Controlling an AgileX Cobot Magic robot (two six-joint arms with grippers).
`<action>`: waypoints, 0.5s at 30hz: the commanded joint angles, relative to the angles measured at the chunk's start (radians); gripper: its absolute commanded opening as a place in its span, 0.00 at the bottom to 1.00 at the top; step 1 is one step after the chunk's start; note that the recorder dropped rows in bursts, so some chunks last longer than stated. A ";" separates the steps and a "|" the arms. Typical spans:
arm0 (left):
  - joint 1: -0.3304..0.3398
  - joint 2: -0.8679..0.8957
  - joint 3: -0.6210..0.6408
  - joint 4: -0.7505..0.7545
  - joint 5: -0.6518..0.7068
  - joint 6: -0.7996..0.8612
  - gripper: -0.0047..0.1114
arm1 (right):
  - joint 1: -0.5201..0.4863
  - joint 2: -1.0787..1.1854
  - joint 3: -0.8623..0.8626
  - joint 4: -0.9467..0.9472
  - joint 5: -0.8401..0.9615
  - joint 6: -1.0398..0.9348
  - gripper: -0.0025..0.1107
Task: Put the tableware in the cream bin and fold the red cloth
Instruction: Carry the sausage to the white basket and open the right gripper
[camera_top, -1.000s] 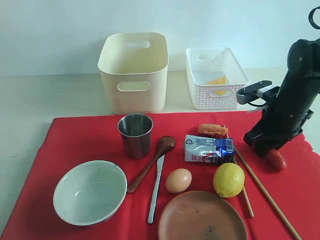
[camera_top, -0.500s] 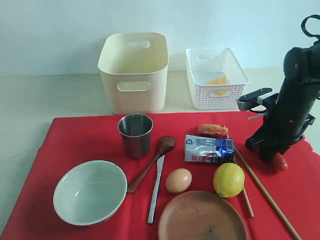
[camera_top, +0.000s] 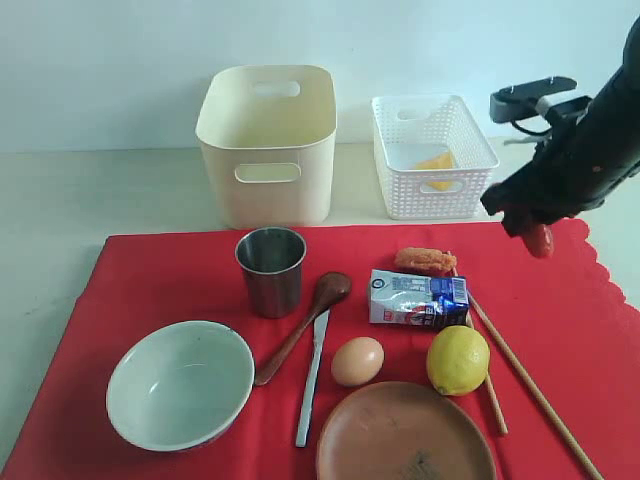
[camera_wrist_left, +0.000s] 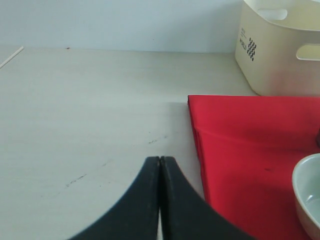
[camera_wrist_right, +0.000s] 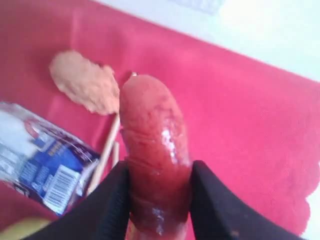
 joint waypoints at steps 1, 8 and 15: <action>0.001 -0.007 0.003 0.000 -0.013 0.004 0.04 | 0.001 -0.025 0.001 0.142 -0.106 -0.012 0.02; 0.001 -0.007 0.003 0.000 -0.013 0.004 0.04 | 0.001 -0.025 0.001 0.205 -0.271 -0.041 0.02; 0.001 -0.007 0.003 0.000 -0.013 0.004 0.04 | 0.001 -0.013 -0.035 0.205 -0.408 -0.045 0.02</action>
